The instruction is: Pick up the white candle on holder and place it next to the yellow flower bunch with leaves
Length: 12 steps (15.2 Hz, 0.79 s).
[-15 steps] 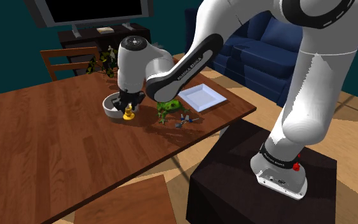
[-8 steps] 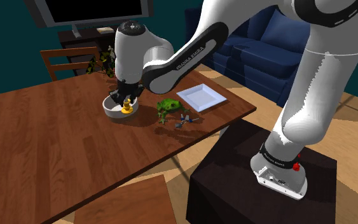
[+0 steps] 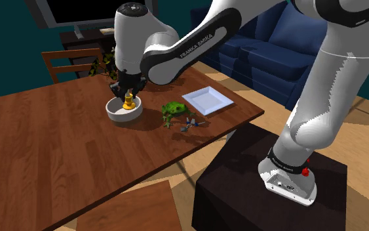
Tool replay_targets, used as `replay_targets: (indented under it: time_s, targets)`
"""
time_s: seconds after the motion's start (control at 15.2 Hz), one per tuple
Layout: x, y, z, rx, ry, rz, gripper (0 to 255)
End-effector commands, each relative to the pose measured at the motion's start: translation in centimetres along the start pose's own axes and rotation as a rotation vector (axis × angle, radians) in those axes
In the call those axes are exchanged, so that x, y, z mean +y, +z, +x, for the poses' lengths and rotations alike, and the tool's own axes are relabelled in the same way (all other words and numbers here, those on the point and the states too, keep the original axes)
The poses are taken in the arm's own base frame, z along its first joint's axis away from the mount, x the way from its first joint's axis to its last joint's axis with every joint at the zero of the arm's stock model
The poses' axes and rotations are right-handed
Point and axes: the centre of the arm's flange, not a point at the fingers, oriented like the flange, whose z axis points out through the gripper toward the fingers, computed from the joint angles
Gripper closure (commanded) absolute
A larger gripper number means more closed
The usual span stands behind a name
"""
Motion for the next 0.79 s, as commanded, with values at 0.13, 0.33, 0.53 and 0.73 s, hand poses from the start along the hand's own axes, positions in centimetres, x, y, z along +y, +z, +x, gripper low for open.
replay_targets:
  time_s: [0.13,0.33,0.53,0.73]
  targets:
    - [-0.2,-2.0,0.8,-0.001,0.0,0.0,255]
    - [-0.3,-3.4,1.4,-0.001,0.0,0.0,255]
    - [-0.5,-4.9,2.0,-0.001,0.0,0.0,255]
    - [-0.6,-6.3,2.7,-0.001,0.0,0.0,255]
